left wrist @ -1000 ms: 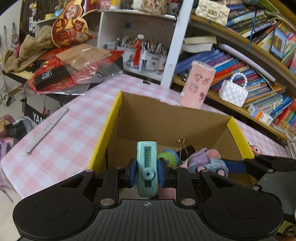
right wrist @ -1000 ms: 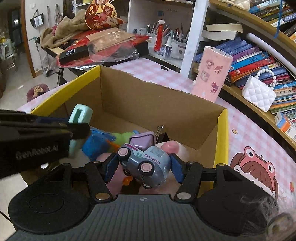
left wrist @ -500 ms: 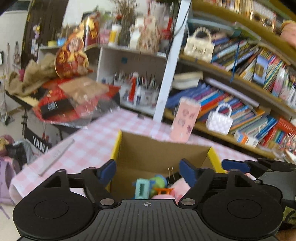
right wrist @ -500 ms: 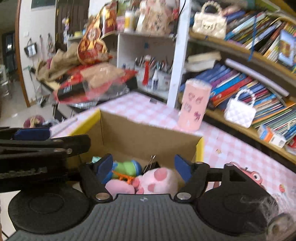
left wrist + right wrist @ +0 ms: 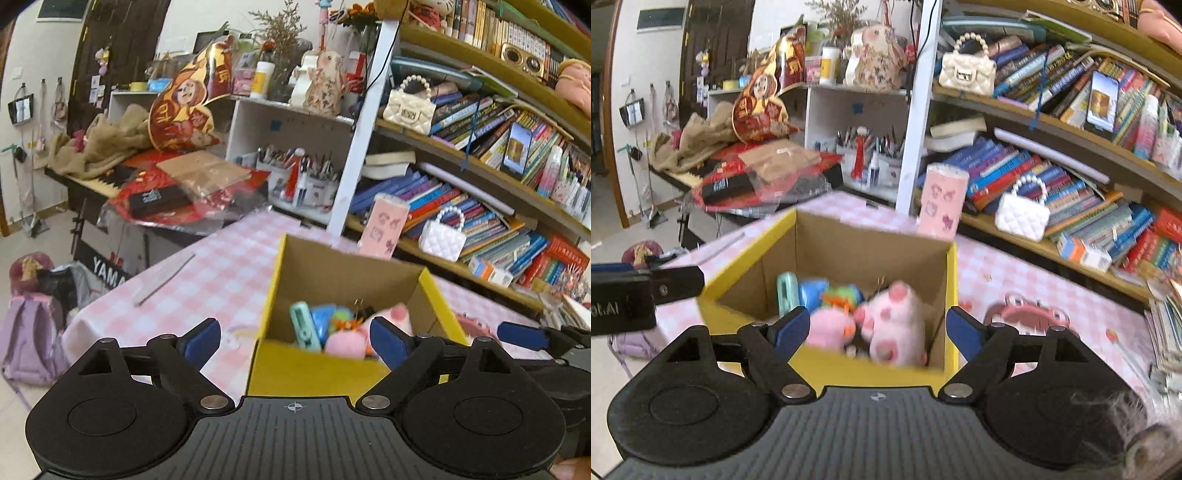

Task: Organize objects
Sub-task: 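Move both open tools away from the box toward the white items on the mat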

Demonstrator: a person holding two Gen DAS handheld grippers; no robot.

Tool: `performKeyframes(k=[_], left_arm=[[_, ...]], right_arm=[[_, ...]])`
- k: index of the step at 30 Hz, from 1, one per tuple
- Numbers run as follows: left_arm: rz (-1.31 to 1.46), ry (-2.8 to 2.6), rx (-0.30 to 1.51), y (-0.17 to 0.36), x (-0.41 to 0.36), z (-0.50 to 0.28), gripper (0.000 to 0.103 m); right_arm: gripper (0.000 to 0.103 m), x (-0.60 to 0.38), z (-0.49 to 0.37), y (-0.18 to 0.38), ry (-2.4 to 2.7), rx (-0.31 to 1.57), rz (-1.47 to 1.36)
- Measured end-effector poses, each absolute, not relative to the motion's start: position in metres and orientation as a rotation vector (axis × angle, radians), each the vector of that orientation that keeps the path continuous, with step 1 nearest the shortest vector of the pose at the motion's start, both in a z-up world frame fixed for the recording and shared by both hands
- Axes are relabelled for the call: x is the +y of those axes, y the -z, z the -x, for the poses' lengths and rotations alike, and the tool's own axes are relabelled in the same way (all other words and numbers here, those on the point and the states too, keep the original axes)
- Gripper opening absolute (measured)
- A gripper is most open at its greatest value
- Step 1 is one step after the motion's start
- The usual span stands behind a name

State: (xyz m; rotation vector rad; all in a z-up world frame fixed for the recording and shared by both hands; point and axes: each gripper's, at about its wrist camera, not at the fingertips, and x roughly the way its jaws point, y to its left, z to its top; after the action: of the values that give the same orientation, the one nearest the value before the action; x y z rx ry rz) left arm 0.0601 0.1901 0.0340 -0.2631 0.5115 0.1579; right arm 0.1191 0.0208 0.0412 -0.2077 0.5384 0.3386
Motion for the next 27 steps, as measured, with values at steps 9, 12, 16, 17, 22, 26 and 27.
performKeyframes(k=[9,12,16,17,22,26,27], left_arm=[[0.219,-0.176,0.604,-0.016,0.184,-0.022,0.090],[0.219,-0.167,0.658,-0.007,0.181,-0.015,0.090],[0.210,-0.145,0.704,0.001,0.174,-0.006,0.091],[0.207,-0.140,0.711,0.002,0.172,-0.004,0.091],[0.193,-0.107,0.744,0.009,0.161,0.005,0.094],[0.170,-0.057,0.772,0.014,0.147,0.010,0.094],[0.165,-0.046,0.778,0.015,0.144,0.011,0.094]], right_arm=[[0.085,0.020,-0.067,-0.017,-0.317,0.622,0.231],[0.086,0.021,-0.053,-0.009,-0.315,0.648,0.250],[0.088,0.017,-0.039,-0.003,-0.308,0.670,0.254],[0.088,0.016,-0.035,-0.001,-0.305,0.674,0.253],[0.089,0.003,-0.019,0.006,-0.272,0.698,0.240],[0.089,-0.012,-0.007,0.011,-0.222,0.721,0.216],[0.089,-0.016,-0.004,0.013,-0.210,0.728,0.211]])
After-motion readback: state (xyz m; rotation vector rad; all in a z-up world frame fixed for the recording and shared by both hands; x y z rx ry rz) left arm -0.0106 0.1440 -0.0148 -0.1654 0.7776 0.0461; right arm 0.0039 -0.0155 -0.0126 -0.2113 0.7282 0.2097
